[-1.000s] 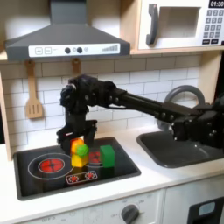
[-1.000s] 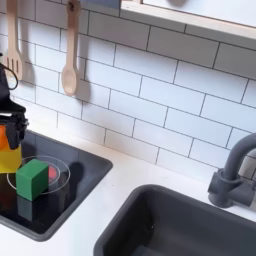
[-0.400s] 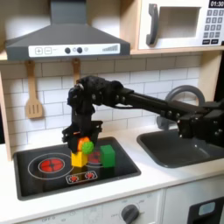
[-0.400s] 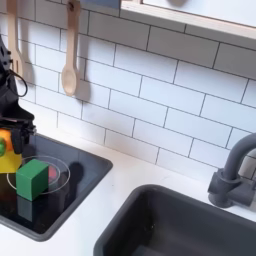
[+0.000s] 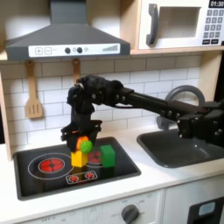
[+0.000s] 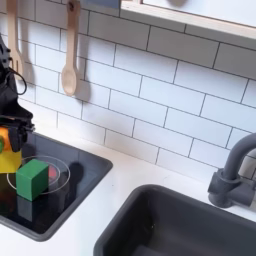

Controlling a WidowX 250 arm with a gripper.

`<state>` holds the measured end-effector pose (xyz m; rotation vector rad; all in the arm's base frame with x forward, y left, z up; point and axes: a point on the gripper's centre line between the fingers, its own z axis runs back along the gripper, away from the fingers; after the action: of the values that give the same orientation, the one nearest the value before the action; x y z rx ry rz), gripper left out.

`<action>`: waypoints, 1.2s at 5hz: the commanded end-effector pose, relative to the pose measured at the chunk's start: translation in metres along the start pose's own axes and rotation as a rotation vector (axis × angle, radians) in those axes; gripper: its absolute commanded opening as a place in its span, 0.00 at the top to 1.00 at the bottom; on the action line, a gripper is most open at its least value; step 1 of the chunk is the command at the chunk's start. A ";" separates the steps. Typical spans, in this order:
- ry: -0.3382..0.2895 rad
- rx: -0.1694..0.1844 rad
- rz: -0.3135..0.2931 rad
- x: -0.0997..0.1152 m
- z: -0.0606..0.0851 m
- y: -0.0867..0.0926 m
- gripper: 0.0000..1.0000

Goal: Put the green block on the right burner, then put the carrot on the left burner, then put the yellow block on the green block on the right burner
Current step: 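Put the carrot on the left burner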

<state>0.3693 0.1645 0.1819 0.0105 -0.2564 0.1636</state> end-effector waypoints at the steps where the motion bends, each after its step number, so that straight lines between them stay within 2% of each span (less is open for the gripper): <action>1: -0.015 -0.023 -0.024 0.003 0.003 -0.006 1.00; 2: -0.002 -0.070 -0.043 0.002 0.004 -0.014 1.00; 4: 0.006 -0.094 -0.047 0.001 0.008 -0.020 1.00; 5: 0.022 -0.095 -0.057 -0.002 0.002 -0.019 1.00; 6: 0.012 -0.070 -0.047 0.006 -0.003 -0.009 1.00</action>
<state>0.3756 0.1458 0.1885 -0.0613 -0.2628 0.0861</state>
